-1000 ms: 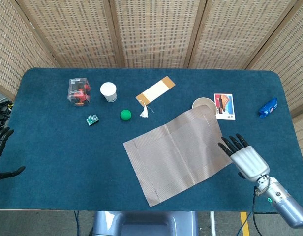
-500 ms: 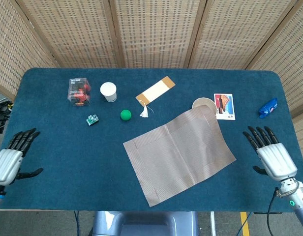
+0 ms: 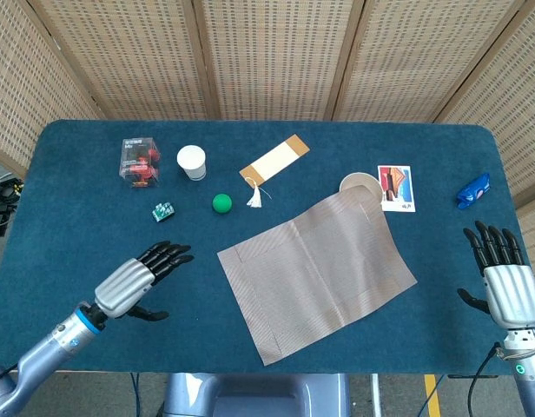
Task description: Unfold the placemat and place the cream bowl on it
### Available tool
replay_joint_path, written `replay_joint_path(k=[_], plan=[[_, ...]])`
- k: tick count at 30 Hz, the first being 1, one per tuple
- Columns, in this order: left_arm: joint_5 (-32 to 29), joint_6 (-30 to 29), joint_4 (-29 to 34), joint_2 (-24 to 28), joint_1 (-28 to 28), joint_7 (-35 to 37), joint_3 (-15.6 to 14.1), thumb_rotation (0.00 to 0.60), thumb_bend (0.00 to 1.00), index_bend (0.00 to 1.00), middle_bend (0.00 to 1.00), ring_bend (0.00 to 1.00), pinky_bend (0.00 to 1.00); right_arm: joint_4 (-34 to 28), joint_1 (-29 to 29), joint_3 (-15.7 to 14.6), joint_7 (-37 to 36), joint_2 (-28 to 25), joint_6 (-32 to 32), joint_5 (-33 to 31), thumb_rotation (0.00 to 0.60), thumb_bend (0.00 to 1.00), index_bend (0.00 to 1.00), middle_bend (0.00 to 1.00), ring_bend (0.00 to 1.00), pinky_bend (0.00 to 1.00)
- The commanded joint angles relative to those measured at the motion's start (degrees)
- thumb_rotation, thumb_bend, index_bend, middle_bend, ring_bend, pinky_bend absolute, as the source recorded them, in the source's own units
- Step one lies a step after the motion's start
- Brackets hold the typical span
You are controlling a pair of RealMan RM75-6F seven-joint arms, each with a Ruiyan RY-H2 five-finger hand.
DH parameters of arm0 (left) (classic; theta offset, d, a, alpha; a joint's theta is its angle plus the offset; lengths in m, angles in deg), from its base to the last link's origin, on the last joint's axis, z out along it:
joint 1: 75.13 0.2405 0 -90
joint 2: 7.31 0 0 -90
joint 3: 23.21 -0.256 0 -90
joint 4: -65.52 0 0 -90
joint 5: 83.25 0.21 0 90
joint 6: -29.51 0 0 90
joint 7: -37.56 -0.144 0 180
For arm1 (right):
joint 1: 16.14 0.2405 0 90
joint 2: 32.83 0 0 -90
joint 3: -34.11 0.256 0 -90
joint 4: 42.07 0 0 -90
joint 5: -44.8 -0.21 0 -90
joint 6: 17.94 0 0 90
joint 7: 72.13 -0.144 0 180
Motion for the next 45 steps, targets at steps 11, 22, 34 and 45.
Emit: replay_joint_path(k=[11,22,34,45], plan=[[-0.1,14.9,0.6,-11.1,-10.7,-10.6,-0.1,0.6,0.0,0.17,0.0,0.0,0.0,-0.5,-2.2,0.4,1.1,-0.2,-0.6,4.1,0.6,0.0,0.0,0.0,0.0,0.0],[-2.8,21.2,-5.4,-22.9,-16.0,-14.4,0.2,0.6,0.0,0.25,0.0,0.0,0.0,0.9,-2.8,2.1,-1.7,-0.4,1.1,3.6,0.6,0.0,0.01,0.0,0.0,0.0],[-5.4,22.8,-11.3,-30.7,-19.1,-16.2,-0.2,0.6,0.0,0.29,0.0,0.0,0.0,1.8,-3.3,3.7,-3.5,-0.5,1.9,3.6,0.6,0.0,0.02,0.0,0.0,0.0],[-7.5,22.7,-13.9,-33.6,-20.9,-15.8,-0.4,0.6,0.05,0.3,0.0,0.0,0.0,1.8,-3.8,4.7,-4.4,-0.9,2.0,4.1,0.6,0.0,0.03,0.0,0.0,0.0]])
